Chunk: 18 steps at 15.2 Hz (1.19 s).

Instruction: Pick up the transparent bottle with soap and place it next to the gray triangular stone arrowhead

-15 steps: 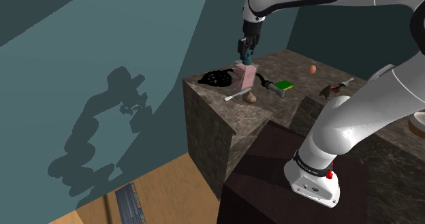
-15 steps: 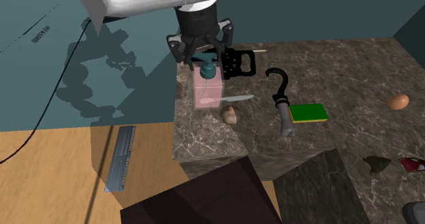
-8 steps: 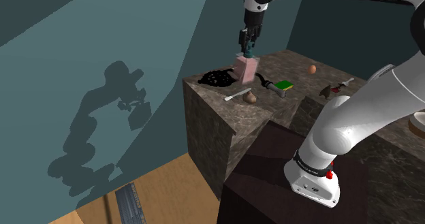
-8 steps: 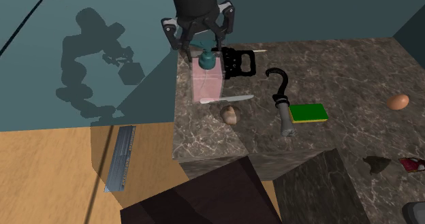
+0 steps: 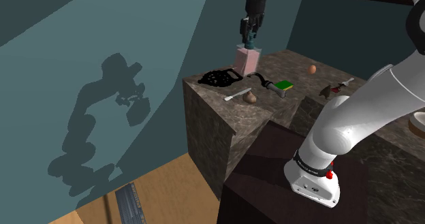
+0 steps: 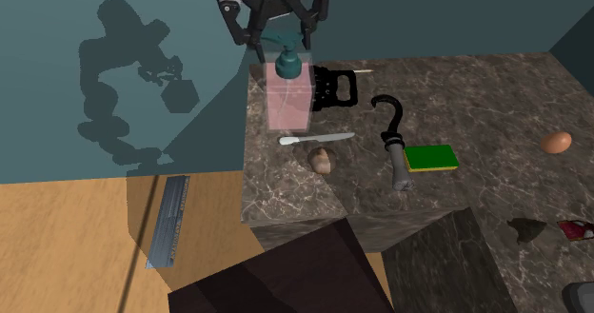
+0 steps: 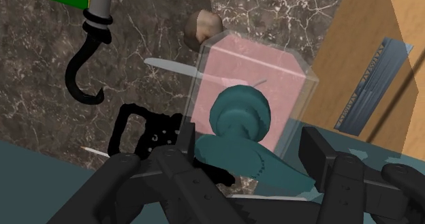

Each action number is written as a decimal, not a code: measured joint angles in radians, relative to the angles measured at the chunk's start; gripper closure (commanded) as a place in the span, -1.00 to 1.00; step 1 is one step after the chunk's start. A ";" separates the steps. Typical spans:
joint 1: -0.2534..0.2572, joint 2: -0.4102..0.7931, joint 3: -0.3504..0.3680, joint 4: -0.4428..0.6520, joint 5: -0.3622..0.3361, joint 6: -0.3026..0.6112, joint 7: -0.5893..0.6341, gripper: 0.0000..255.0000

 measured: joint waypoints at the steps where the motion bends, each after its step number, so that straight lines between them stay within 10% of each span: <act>1: 0.000 0.004 -0.001 0.017 0.001 -0.013 -0.003 1.00; 18: -0.081 -0.035 -0.182 0.087 -0.056 -0.081 -0.265 1.00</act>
